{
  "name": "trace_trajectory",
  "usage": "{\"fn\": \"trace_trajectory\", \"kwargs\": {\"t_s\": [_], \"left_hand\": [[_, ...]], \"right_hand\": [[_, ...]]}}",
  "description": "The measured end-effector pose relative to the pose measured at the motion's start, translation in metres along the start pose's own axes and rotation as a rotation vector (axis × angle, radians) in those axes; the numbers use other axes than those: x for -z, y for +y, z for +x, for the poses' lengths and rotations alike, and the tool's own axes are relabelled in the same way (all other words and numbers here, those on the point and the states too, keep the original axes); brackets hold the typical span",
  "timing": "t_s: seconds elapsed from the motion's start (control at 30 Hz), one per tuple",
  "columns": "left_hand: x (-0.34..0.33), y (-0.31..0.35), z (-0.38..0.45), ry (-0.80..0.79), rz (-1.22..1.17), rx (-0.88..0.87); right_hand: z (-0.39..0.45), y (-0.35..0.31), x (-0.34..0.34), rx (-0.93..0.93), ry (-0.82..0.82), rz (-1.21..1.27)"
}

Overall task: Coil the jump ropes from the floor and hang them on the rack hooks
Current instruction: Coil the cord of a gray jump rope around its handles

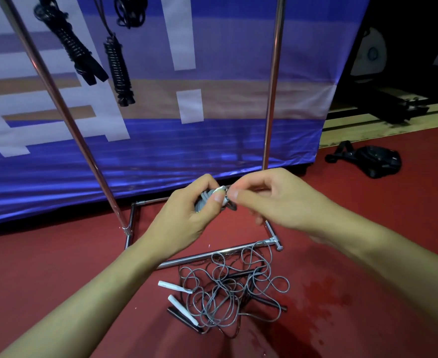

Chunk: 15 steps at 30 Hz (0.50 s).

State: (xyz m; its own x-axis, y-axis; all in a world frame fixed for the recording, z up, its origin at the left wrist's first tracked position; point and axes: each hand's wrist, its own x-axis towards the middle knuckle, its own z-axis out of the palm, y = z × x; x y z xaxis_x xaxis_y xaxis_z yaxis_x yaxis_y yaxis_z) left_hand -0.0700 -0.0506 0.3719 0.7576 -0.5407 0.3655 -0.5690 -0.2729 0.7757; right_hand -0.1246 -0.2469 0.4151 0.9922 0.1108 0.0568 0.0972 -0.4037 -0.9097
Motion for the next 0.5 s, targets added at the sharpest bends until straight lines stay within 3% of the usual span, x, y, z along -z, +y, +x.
{"fn": "trace_trajectory", "kwargs": {"t_s": [0.17,0.3,0.5], "left_hand": [[-0.010,0.004,0.004,-0.011,-0.070,0.027],[-0.014,0.012,0.012,0.067,-0.291,0.194],[-0.009,-0.004,0.019,0.057,-0.182,0.187]], "right_hand": [[0.004,0.002,-0.003,-0.202,-0.031,0.484],[0.009,-0.003,-0.001,-0.055,0.132,0.644],[0.008,-0.011,0.014,0.096,0.131,0.743]]}}
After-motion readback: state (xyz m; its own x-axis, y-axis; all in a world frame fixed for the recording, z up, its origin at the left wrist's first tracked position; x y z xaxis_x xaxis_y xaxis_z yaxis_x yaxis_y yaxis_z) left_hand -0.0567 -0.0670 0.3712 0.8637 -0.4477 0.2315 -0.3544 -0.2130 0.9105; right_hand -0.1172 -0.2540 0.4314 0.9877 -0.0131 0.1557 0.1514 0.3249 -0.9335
